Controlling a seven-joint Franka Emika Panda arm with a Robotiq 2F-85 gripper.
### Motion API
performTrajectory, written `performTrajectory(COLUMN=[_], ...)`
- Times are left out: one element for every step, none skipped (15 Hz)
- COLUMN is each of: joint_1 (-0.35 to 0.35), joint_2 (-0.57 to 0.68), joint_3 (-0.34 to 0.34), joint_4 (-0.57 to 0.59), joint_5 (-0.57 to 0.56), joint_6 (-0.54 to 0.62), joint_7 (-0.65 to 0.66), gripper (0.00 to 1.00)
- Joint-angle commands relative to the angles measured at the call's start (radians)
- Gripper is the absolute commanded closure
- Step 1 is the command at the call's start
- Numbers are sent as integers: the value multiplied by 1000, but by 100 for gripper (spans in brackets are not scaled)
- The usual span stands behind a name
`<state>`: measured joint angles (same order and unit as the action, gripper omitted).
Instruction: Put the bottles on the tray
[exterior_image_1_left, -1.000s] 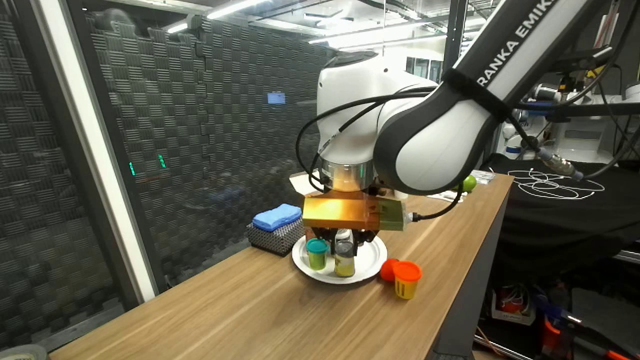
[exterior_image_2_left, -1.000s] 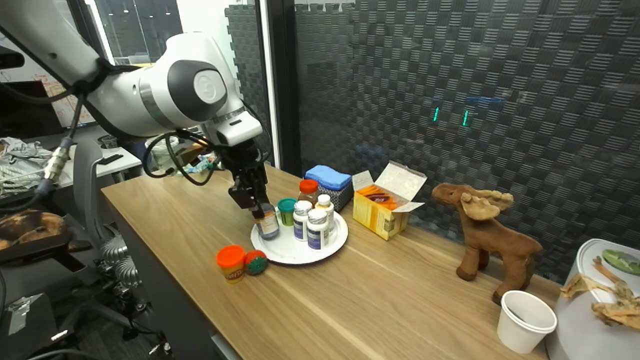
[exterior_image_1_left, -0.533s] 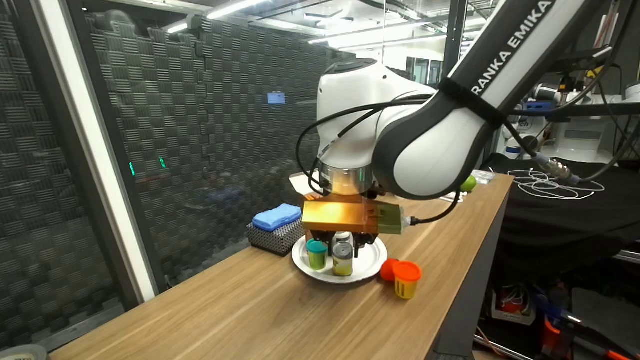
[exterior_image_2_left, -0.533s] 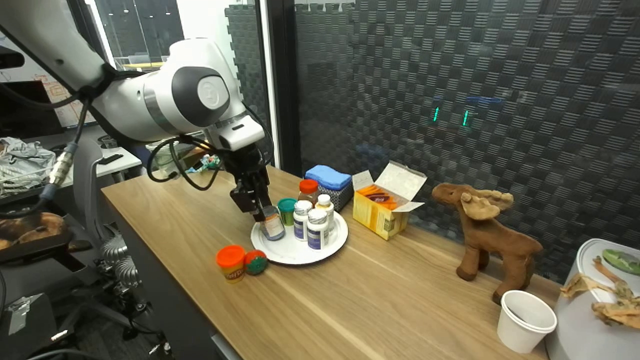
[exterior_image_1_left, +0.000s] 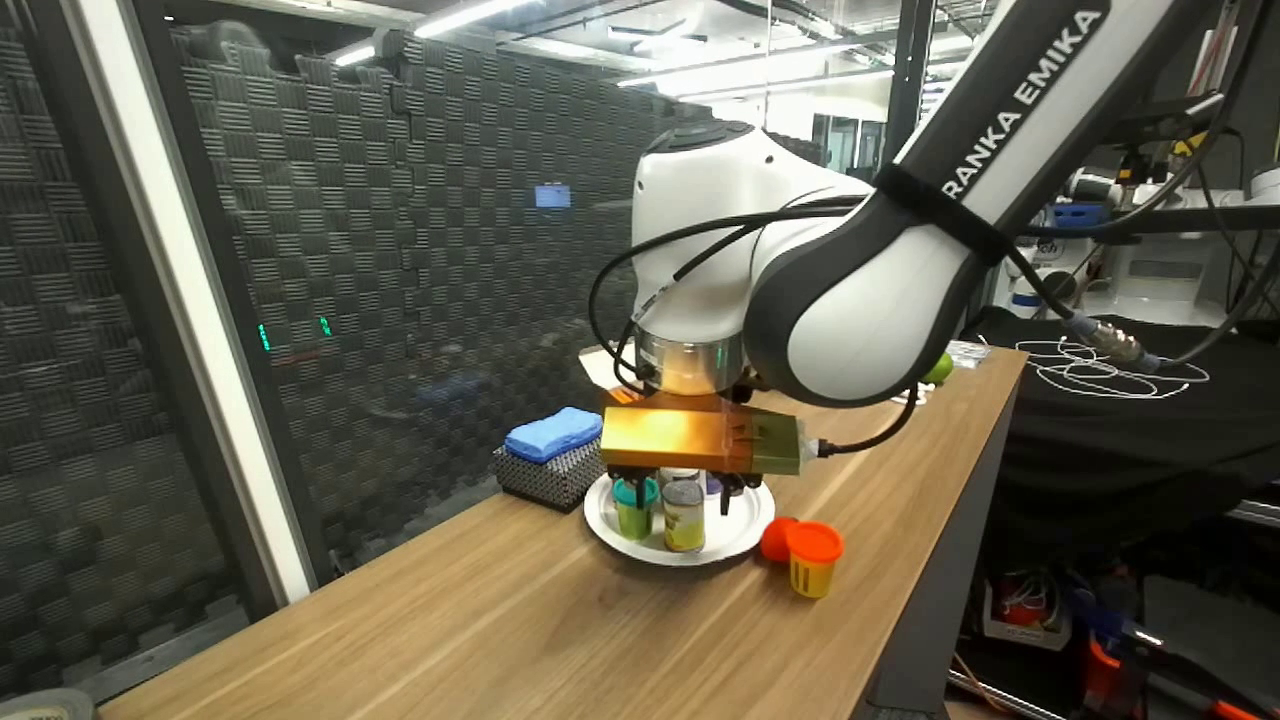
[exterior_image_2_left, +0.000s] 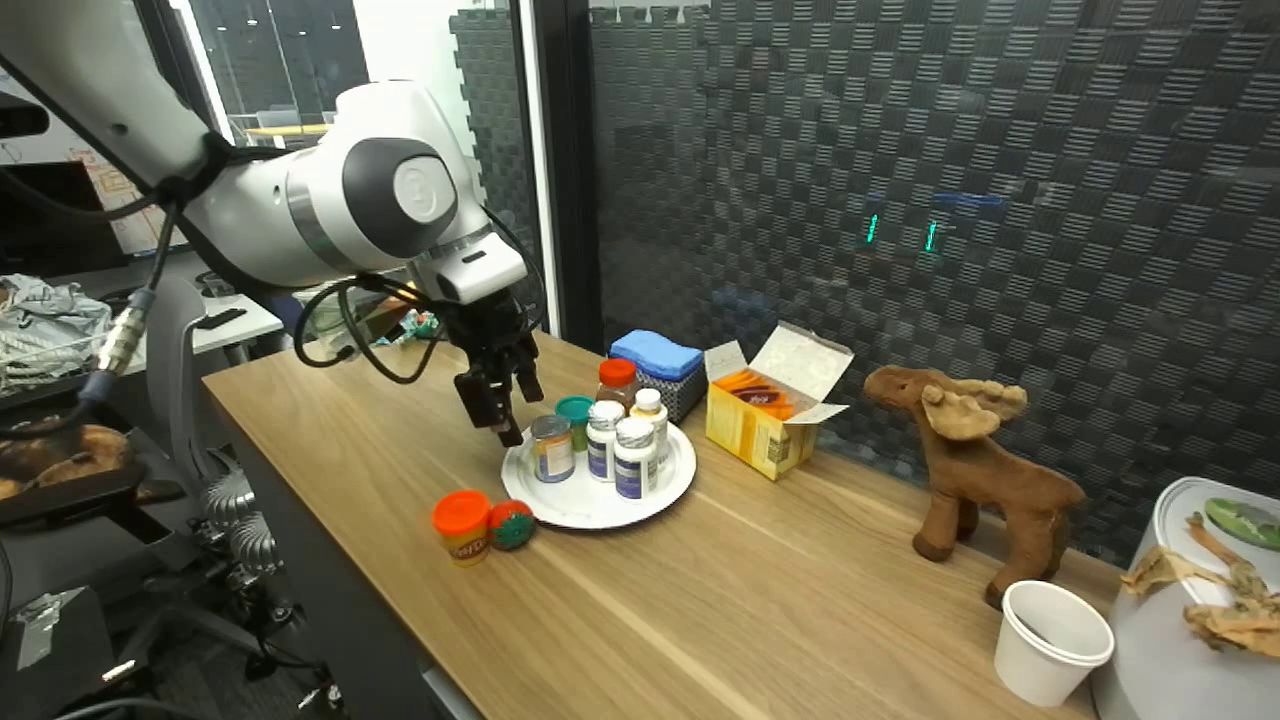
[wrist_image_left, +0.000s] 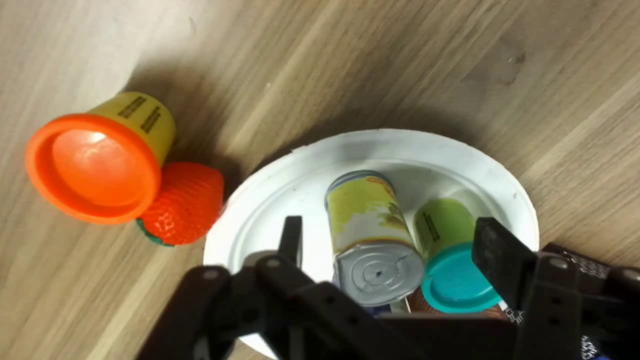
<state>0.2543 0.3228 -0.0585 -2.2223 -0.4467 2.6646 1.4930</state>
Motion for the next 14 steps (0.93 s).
performTrajectory(joint_1=[21, 15, 7, -3, -8, -18, -25, -41, -55, -69, -86, -100, -113, -125], joint_2=[-61, -88, -109, -140, -165, -193, -213, -234, -248, -258, -264, -267, -259, -247], joint_3=[-12, 1, 13, 28, 35, 45, 50, 59, 63, 66, 67, 68, 66, 67], joint_4=[-33, -47, -60, -79, -90, -105, -112, -126, -137, -147, -164, -177, -191, -203], joint_5=[-9, 4, 14, 24, 26, 33, 32, 45, 53, 69, 90, 113, 133, 165], joint_6=[7, -15, -31, -55, -79, -112, -151, -185, -211, -231, -233, -228, -208, -192], joint_7=[9, -22, -53, -101, -135, -188, -229, -291, -340, -390, -455, -508, -554, -610], gripper=[0, 0, 0, 0, 0, 0, 0, 0, 0, 0, 0, 0, 0, 0])
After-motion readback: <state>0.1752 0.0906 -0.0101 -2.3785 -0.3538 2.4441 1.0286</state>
